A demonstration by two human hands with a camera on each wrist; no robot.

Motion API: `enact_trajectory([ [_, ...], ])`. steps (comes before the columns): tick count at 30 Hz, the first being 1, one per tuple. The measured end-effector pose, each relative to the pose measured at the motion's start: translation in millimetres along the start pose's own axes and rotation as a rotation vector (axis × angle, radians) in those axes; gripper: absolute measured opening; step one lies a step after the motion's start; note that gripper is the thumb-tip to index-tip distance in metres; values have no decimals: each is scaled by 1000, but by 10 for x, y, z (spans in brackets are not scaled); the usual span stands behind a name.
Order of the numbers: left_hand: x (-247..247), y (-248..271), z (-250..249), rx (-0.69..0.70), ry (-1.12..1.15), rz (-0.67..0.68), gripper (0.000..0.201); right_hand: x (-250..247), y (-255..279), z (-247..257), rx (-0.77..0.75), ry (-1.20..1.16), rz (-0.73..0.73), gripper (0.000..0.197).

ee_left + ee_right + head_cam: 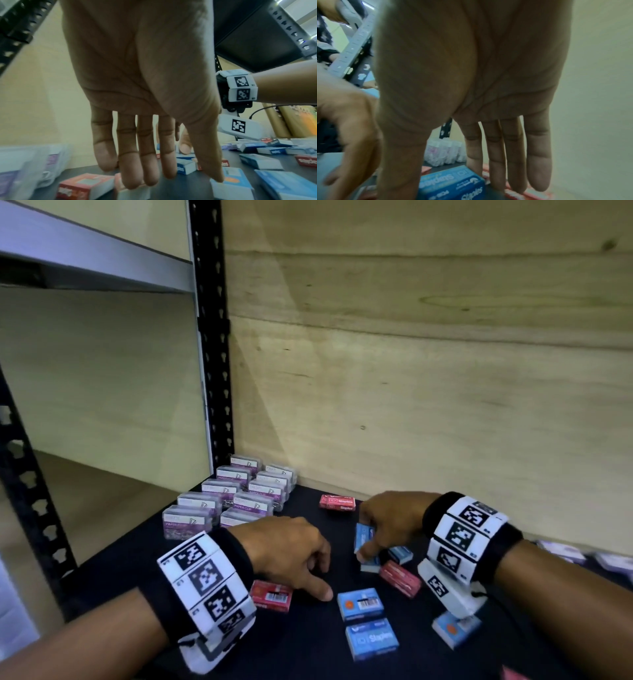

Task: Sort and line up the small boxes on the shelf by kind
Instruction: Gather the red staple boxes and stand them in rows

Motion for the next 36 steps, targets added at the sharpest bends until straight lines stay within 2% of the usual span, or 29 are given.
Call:
enact_trajectory([
  [4, 3, -136, -159, 45, -36, 16, 55, 16, 106, -327, 67, -4, -26, 59],
  [8, -2, -235, -264, 53, -31, 41, 51, 122, 234, -643, 142, -21, 5, 60],
  [13, -7, -297, -342, 66, -30, 78, 47, 287, 403, -1010, 227, -40, 32, 72],
  [18, 9, -337, -404, 68, -119, 63, 38, 378, 564, -1252, 275, -36, 67, 75],
  [24, -211, -473, -445, 12, -158, 12, 40, 505, 705, -1503, 317, -21, 70, 74],
  [29, -458, -845, -636, 49, -154, -44, 40, 556, 778, -1692, 360, -37, 78, 73],
  [36, -475, -1561, -941, 77, -219, 14, 43, 560, 687, -1828, 372, -61, 75, 70],
])
Point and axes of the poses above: each hand's wrist, its own y-axis away from the middle knuckle, its own x-axis out of the palm, z = x × y, the point moved 2 cm from there along -y, towards the middle knuckle, and after that the axes turned 4 degrees about x, right-handed, at the moved point
